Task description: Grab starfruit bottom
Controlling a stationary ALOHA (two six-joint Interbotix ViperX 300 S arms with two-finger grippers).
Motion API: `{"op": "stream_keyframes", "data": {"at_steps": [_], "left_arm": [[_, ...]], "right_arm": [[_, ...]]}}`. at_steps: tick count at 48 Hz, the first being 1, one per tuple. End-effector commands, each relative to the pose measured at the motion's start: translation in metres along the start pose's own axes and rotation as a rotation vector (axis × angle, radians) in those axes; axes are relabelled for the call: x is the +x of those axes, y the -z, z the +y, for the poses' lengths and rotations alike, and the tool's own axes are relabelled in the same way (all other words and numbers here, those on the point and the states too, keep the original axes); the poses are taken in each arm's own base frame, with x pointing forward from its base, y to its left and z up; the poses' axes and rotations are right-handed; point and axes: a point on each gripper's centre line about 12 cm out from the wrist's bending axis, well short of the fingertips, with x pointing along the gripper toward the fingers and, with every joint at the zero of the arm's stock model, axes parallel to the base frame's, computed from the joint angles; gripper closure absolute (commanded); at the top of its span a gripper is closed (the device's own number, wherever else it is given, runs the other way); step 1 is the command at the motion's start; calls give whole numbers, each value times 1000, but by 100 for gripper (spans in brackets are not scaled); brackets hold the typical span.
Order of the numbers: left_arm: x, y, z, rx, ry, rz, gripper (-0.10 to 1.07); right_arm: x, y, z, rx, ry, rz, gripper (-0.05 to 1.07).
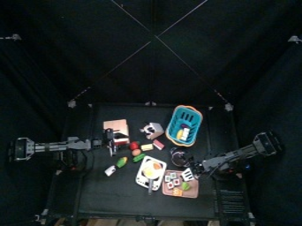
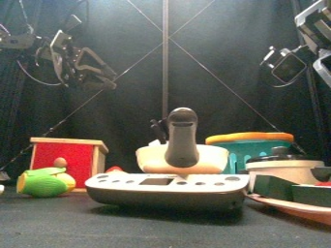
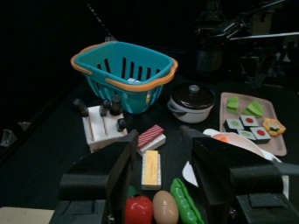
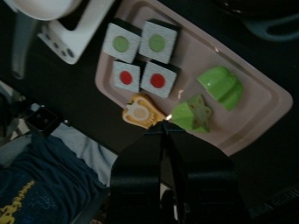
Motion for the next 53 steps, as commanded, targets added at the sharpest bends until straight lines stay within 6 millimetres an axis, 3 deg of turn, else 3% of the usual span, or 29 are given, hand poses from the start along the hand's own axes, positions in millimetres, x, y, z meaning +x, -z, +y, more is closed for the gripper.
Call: {"op": "stream_keyframes", "data": {"at_steps": [1,10,20,31,44,53], "left_arm": [[2,-8,0,7,3,-26,16],[1,-4,-1,3,4,-18,16],[1,-5,-1,-1,5,-18,16],[1,-7,-1,5,6,-23,16],[1,-4,-1,2,6,-17,16],[1,-4,-1,1,5,-15,16]], "right_arm": [[-4,3,9,20,8,24,66],[2,5,11,95,154,59,65],[-17,15,7,174,400,-78,65],[-6,26,-1,177,314,-187,57],[19,22,-22,180,168,-173,24],[32,16,-30,178,148,-192,14]]}}
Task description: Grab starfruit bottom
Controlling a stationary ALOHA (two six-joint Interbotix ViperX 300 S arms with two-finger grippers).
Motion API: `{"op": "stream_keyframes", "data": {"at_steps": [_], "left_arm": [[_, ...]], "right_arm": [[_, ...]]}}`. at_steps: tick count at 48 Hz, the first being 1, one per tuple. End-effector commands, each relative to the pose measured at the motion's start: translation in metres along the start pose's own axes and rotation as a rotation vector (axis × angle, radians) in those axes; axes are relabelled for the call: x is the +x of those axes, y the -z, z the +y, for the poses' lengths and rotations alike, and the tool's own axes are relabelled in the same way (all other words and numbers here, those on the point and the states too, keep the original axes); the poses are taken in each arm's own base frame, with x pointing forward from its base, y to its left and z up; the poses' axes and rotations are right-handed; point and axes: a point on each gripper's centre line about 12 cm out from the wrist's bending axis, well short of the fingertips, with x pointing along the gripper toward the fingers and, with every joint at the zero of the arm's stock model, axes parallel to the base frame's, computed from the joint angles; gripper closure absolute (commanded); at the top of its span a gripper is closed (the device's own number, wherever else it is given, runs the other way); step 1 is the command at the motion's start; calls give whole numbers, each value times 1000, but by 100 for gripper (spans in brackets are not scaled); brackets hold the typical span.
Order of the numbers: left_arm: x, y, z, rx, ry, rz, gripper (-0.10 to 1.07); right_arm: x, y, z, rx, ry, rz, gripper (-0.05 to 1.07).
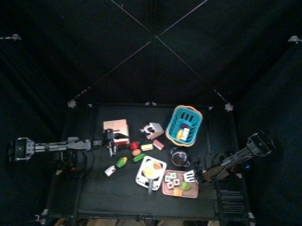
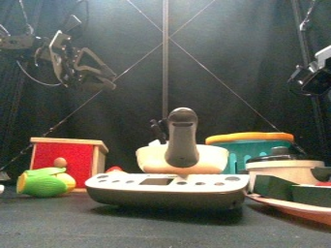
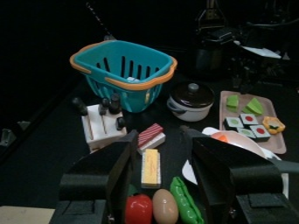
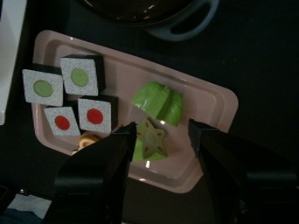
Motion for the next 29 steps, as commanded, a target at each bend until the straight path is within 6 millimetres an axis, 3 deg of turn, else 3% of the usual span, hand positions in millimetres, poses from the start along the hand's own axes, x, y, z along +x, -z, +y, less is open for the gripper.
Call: {"op": "stream_keyframes", "data": {"at_steps": [1,29], "left_arm": [[1,-5,0,-1,2,-18,16],[1,-4,0,-1,0,-14,16]], "right_arm": [[0,-3,5,-6,-36,-5,14],[28,-5,5,-16,-16,-8,14]]}}
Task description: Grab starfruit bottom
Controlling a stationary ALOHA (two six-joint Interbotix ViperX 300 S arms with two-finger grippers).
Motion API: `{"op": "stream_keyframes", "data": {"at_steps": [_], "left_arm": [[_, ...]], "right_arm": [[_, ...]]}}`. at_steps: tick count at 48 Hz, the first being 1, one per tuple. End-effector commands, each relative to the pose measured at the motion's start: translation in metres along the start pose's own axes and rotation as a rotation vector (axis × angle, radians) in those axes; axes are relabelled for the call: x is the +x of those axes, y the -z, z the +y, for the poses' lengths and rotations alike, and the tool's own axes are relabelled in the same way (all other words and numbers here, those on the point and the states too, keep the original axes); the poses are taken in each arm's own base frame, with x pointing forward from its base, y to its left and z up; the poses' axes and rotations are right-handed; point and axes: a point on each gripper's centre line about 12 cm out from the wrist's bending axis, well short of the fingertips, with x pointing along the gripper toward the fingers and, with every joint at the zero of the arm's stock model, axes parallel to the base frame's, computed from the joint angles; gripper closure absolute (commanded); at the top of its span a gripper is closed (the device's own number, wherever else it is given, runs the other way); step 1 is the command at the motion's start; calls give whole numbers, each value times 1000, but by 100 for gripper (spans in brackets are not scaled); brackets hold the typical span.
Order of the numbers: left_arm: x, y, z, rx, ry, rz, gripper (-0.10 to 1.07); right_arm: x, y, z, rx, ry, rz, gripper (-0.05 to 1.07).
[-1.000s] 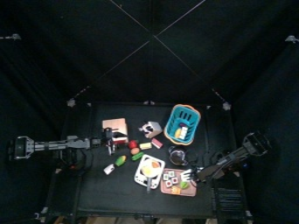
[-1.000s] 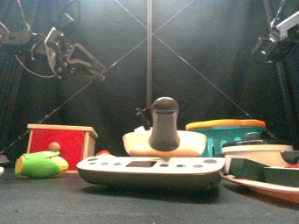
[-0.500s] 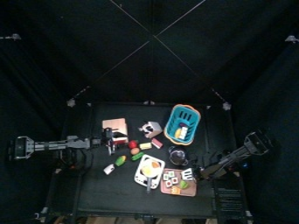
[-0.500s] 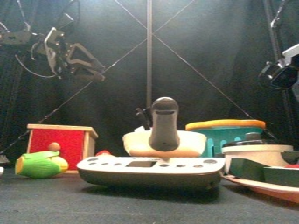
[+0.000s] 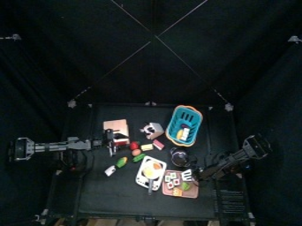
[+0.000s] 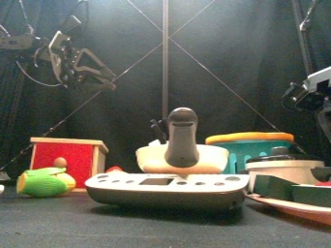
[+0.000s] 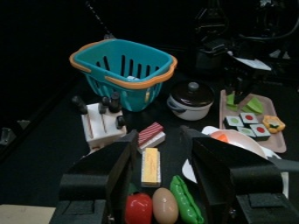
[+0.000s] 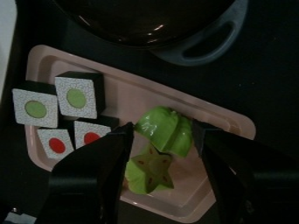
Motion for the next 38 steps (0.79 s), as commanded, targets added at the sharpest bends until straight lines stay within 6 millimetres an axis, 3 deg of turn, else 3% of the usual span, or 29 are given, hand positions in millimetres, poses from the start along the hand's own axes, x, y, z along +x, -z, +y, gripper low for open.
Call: {"op": "stream_keyframes", "data": {"at_steps": [1,38], "left_arm": [[1,-6,0,2,2,-18,16],[1,-4,0,2,0,-12,16]], "right_arm": [[0,0,4,-3,-12,5,14],[10,6,5,-32,1,12,15]]}}
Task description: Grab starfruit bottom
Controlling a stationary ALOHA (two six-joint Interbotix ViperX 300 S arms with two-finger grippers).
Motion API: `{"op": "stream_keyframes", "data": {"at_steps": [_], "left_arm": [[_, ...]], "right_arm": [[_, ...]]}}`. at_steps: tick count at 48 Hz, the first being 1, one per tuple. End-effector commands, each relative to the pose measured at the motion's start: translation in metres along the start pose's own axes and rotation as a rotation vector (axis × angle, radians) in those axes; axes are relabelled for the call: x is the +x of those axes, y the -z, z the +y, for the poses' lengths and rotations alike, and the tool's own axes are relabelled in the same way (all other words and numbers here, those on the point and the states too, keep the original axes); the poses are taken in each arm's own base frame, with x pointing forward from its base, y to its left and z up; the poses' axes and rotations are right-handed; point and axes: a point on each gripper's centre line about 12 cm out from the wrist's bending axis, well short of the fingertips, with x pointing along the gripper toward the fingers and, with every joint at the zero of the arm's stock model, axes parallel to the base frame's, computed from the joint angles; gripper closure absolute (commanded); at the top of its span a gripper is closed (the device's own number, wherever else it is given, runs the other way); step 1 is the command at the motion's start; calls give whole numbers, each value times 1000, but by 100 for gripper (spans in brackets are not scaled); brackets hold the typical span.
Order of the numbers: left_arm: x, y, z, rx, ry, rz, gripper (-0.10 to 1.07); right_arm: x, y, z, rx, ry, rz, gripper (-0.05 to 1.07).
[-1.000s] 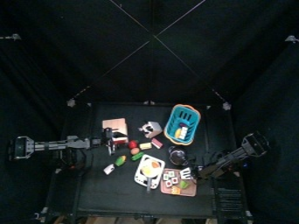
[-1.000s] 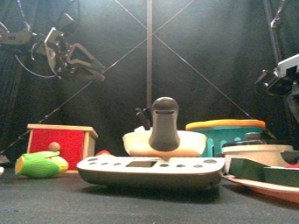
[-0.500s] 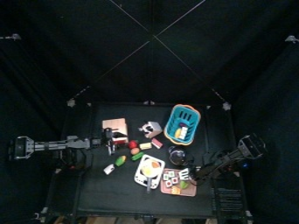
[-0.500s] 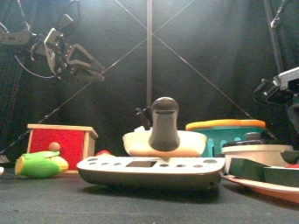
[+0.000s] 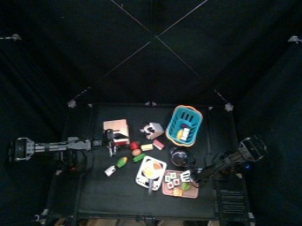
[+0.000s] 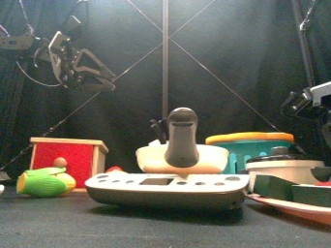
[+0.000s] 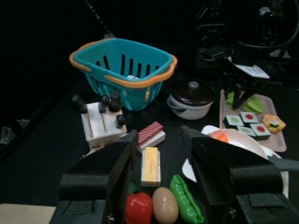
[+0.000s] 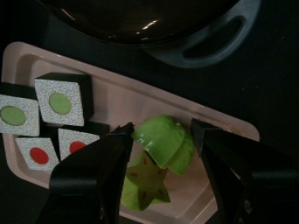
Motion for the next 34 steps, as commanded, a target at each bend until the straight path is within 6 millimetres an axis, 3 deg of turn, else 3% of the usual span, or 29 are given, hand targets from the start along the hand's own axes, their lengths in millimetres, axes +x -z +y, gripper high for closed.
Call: {"op": "stream_keyframes", "data": {"at_steps": [1,21,34], "left_arm": [[1,-5,-1,3,3,-14,16],[1,-3,0,3,-1,-9,16],[1,-2,1,3,-2,-6,16]], "right_arm": [[-6,1,7,-10,-37,4,15],[-7,-3,3,-143,-60,-26,14],[-8,6,1,-185,-64,-19,14]]}}
